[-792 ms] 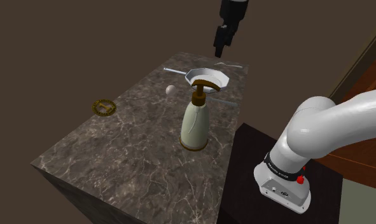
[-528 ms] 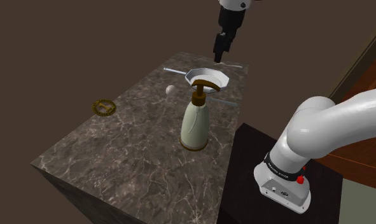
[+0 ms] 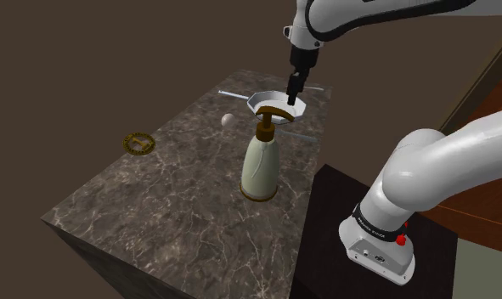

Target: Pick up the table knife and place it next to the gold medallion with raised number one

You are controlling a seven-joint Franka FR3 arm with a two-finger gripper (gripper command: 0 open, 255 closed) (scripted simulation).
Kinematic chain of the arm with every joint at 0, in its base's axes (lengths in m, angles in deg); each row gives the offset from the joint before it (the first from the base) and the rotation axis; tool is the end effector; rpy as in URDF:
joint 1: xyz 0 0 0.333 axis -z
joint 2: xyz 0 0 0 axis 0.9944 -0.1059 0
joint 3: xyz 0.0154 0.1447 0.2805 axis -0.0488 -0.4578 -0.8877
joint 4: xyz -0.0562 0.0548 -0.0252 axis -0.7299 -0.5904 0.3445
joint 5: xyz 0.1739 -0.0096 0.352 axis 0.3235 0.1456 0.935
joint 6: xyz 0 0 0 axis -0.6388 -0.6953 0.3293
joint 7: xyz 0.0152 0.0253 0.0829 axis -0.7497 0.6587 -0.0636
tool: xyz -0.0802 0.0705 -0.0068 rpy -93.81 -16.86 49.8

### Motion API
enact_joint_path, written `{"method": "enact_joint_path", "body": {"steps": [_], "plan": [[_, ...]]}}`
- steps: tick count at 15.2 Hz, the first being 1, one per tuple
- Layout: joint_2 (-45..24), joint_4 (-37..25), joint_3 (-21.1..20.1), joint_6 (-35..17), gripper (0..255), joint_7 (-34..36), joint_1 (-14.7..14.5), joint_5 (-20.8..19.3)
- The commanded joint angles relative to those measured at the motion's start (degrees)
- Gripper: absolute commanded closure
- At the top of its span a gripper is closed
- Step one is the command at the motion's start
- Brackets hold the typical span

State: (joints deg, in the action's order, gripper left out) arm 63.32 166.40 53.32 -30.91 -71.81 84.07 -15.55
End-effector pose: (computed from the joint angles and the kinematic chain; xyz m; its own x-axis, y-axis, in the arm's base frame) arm 0.3643 -0.0442 0.5050 0.9604 0.2781 0.0188 0.2756 -0.9574 0.0863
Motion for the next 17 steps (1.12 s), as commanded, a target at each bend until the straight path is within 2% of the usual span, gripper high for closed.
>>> {"method": "enact_joint_path", "body": {"steps": [1,8,17], "plan": [[-2.9,1.6,1.7,-3.5,0,-2.1,0.1,-0.1],[-13.6,4.8,7.6,-13.5,0,-10.2,0.5,0.1],[-17.7,8.2,8.5,-20.8,0,-10.8,0.5,0.1]]}}
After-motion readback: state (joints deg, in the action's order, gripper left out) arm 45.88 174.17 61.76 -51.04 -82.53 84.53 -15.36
